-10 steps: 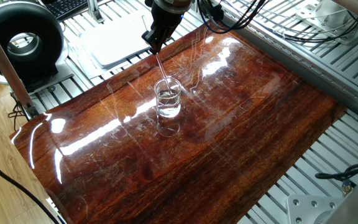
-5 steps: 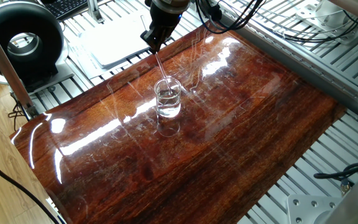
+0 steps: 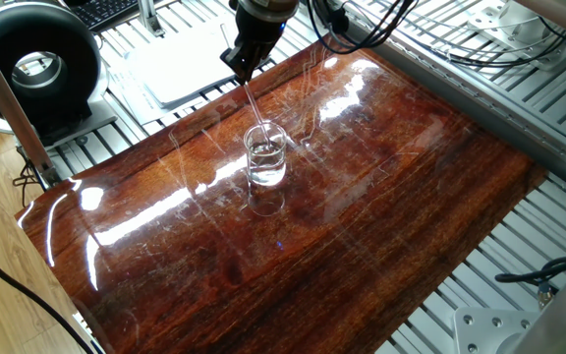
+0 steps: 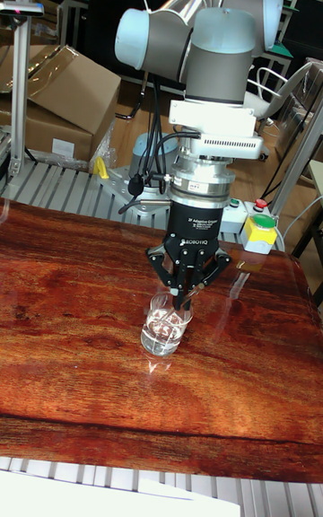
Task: Stir the beaker with a glass rod
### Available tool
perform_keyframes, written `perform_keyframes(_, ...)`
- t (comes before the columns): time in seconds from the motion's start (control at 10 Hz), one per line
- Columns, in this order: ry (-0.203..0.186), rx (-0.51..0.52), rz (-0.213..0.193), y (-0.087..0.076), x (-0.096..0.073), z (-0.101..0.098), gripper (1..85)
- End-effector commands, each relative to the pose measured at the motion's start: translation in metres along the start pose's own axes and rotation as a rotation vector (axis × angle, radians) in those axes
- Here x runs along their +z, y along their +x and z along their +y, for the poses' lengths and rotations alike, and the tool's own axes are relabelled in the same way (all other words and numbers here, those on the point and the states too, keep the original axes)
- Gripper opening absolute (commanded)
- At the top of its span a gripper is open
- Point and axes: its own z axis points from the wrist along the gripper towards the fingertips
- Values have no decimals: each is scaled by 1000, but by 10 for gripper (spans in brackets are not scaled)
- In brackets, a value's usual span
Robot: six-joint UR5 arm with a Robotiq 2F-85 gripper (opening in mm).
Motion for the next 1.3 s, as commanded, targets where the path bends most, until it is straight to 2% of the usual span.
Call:
perform_keyframes(0.0,-9,5,-6,-2,-1,2,63)
perform_keyframes(0.6,-17,-14,-3,-1,-2,4,213)
perform_keyframes(1.2,-19,-17,0,0,-4,4,220)
